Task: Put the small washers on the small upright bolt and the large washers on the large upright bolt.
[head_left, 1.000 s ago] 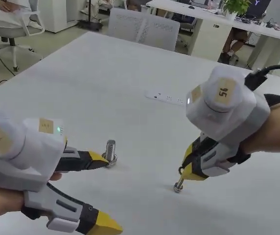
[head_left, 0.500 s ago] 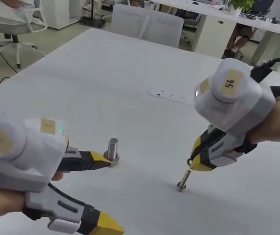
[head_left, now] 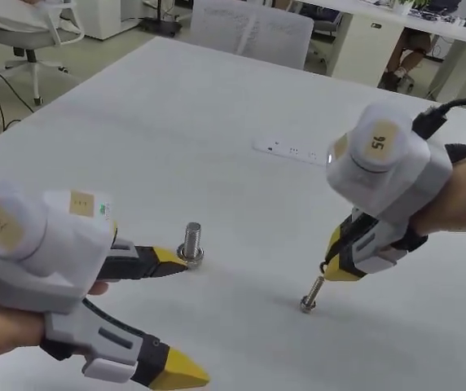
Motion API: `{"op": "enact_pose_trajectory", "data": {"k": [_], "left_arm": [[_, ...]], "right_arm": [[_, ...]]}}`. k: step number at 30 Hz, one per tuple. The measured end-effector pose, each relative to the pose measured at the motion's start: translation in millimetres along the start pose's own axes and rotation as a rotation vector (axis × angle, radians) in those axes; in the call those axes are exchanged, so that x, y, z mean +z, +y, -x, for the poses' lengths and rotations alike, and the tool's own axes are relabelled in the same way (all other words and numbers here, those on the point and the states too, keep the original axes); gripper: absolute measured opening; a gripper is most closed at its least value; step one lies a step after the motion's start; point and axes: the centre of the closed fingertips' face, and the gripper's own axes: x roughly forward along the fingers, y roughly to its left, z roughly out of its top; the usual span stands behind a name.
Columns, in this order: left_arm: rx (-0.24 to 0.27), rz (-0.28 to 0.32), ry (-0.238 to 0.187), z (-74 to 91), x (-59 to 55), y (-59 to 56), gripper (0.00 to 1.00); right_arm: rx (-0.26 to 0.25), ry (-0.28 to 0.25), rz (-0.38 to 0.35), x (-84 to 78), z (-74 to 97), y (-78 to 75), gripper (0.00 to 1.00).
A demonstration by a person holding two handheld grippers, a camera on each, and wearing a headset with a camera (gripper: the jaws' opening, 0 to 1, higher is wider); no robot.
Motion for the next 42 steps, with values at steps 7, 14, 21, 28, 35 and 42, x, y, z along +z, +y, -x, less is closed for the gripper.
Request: {"op": "enact_pose_trajectory", "data": {"k": [7, 14, 21, 28, 35, 42], "left_arm": [[0.003, 0.003, 0.0, 0.5, -0.9, -0.1, 0.77], [0.004, 0.006, 0.0, 0.7, -1.9, 0.5, 0.77], [0.002, 0.007, 0.002, 0.4, -2.9, 0.6, 0.77], [0.003, 0.009, 0.004, 0.5, -4.0, 0.9, 0.77], [0.004, 0.011, 0.005, 0.2, -4.8, 1.4, 0.76], [0.005, 0.014, 0.006, 0.2, -5.2, 2.3, 0.76]], "right_arm": [[0.014, 0.007, 0.004, -0.2, -7.1, 1.1, 0.13], [0.02, 0.017, 0.004, -2.1, -10.5, 1.4, 0.13], [0.022, 0.023, 0.003, -3.7, -13.6, 2.7, 0.13], [0.024, 0.026, 0.002, -4.2, -16.0, 3.8, 0.13], [0.029, 0.027, -0.002, -4.9, -20.0, 4.0, 0.13], [0.036, 0.03, -0.004, -4.8, -24.5, 3.6, 0.13]]}}
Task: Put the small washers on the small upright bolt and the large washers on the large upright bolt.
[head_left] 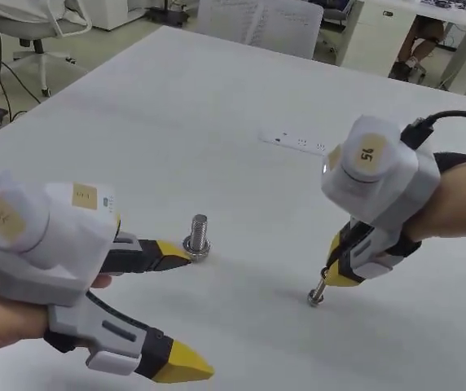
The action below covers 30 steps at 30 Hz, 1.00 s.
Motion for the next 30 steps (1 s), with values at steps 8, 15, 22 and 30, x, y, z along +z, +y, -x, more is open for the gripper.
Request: {"op": "enact_pose_trajectory", "data": {"k": [8, 15, 22, 30], "left_arm": [[0.001, 0.002, 0.001, 0.0, -0.4, 1.1, 0.77], [0.0, 0.004, 0.001, 0.1, -0.2, 1.3, 0.77], [0.001, 0.006, 0.002, 0.5, -0.3, 1.6, 0.77], [0.0, 0.008, 0.005, 0.0, -0.8, 1.1, 0.76]], "right_arm": [[0.014, 0.006, -0.001, -2.4, -14.6, 0.6, 0.13], [0.022, 0.015, -0.005, -5.4, -26.9, -1.4, 0.13], [0.028, 0.026, -0.004, -8.1, -37.1, -0.7, 0.13], [0.027, 0.026, 0.0, -9.8, -40.3, 0.1, 0.14]]}}
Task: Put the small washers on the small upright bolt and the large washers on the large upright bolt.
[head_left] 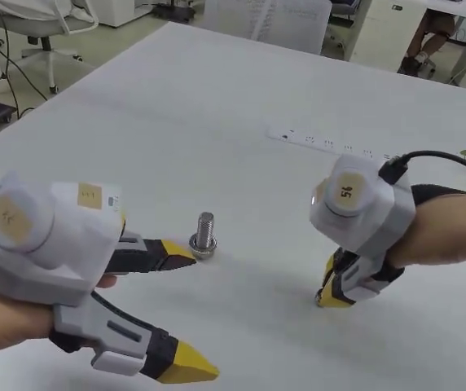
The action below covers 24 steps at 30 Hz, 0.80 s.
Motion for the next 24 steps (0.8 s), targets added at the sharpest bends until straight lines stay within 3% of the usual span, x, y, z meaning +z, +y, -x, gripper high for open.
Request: {"op": "enact_pose_trajectory", "data": {"k": [13, 24], "left_arm": [[-0.003, 0.001, 0.005, -1.1, -1.1, -1.3, 0.76], [-0.008, 0.0, 0.012, -2.4, -1.8, -2.5, 0.77]], "right_arm": [[0.0, -0.011, -0.01, -0.3, -2.7, 3.9, 0.19], [-0.006, -0.04, -0.051, -3.8, -3.8, 3.3, 0.39]]}}
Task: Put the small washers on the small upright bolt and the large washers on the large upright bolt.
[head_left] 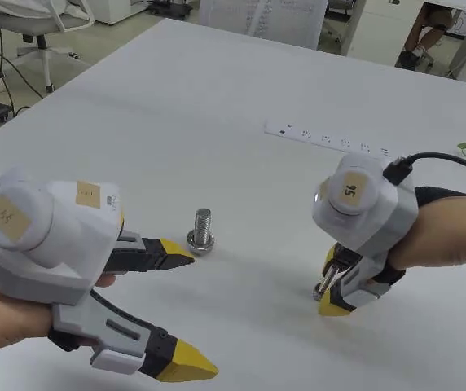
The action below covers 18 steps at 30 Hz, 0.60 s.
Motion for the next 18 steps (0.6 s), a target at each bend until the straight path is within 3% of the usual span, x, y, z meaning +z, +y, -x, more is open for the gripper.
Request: {"op": "enact_pose_trajectory", "data": {"k": [8, 18], "left_arm": [[-0.002, -0.001, 0.002, -0.3, -0.2, -0.4, 0.77], [-0.007, -0.001, 0.006, -1.2, -1.0, -1.3, 0.77]], "right_arm": [[-0.006, -0.039, -0.03, -0.5, 2.6, -1.3, 0.47], [-0.028, -0.163, -0.087, 7.2, 8.7, -3.3, 0.75]]}}
